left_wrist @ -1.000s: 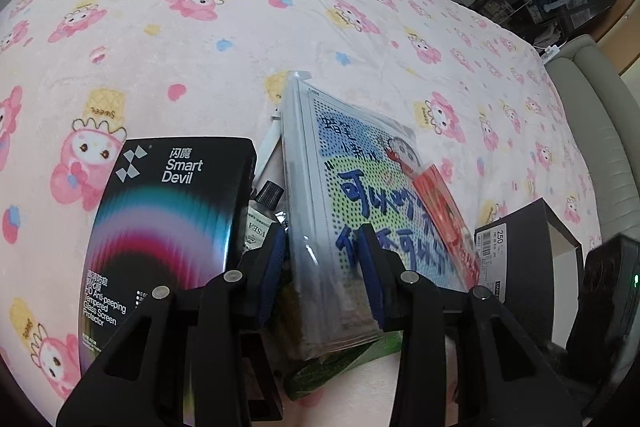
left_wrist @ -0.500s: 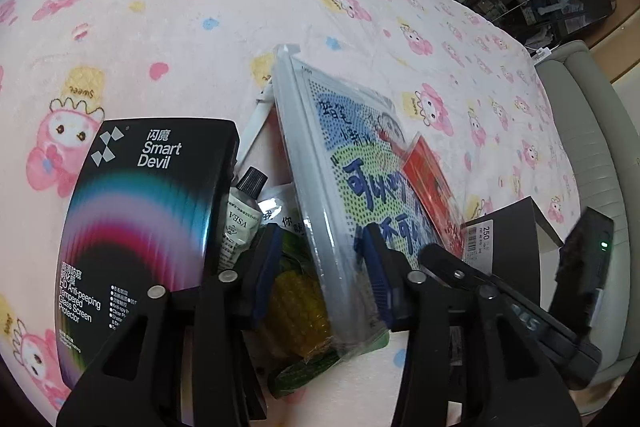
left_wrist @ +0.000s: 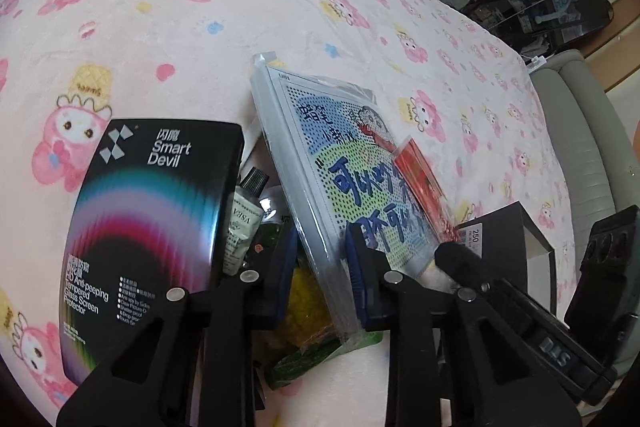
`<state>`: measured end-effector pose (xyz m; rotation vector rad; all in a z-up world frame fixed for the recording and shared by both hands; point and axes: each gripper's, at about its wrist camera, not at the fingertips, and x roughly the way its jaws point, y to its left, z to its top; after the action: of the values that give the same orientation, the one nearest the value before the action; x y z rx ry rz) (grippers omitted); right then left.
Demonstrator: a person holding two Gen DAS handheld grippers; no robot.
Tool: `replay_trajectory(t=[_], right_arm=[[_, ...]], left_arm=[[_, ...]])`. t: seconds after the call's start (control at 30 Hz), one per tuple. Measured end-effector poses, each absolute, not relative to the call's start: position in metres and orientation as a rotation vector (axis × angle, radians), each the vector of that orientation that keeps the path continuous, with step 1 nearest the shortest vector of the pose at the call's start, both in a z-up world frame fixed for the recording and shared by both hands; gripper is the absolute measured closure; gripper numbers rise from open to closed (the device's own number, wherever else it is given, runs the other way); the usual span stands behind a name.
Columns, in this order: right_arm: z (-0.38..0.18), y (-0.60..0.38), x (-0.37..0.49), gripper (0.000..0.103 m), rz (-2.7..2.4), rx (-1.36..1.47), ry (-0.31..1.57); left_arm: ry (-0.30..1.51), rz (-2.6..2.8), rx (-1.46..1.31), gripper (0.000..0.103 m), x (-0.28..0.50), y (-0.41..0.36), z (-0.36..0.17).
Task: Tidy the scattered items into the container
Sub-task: 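Close the left gripper on the clear bead-art bag's edge, then lift the bead-art bag with the left gripper and carry it toward the black box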
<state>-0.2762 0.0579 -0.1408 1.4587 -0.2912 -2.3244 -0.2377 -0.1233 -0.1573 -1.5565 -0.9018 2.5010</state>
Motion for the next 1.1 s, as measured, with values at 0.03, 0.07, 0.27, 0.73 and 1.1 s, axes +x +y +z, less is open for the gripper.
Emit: replay_trajectory(t=[0.03, 0.07, 0.27, 0.73, 1.1], right_arm=[[-0.143, 0.059, -0.278, 0.058, -2.342, 1.481, -0.276], [-0.148, 0.063, -0.279, 0.056, -2.345, 1.515, -0.276], [-0.17, 0.077, -0.271, 0.055, -2.287, 1.624, -0.346], [-0.143, 0.074, -0.244, 0.052, -2.322, 1.566, -0.259], [-0.165, 0.068, -0.266, 0.048, -2.278, 1.592, -0.314]], left_arm=[[-0.936, 2.464, -1.566, 0.074, -0.238, -0.125, -0.16], [-0.965, 2.431, -1.581, 0.068, -0.239, -0.125, -0.164], [-0.941, 2.4, -1.617, 0.064, -0.246, -0.116, -0.174], [-1.084, 2.332, -1.6, 0.076, -0.183, -0.147, -0.152], [-1.051, 2.497, -1.57, 0.07, -0.191, -0.156, -0.153]])
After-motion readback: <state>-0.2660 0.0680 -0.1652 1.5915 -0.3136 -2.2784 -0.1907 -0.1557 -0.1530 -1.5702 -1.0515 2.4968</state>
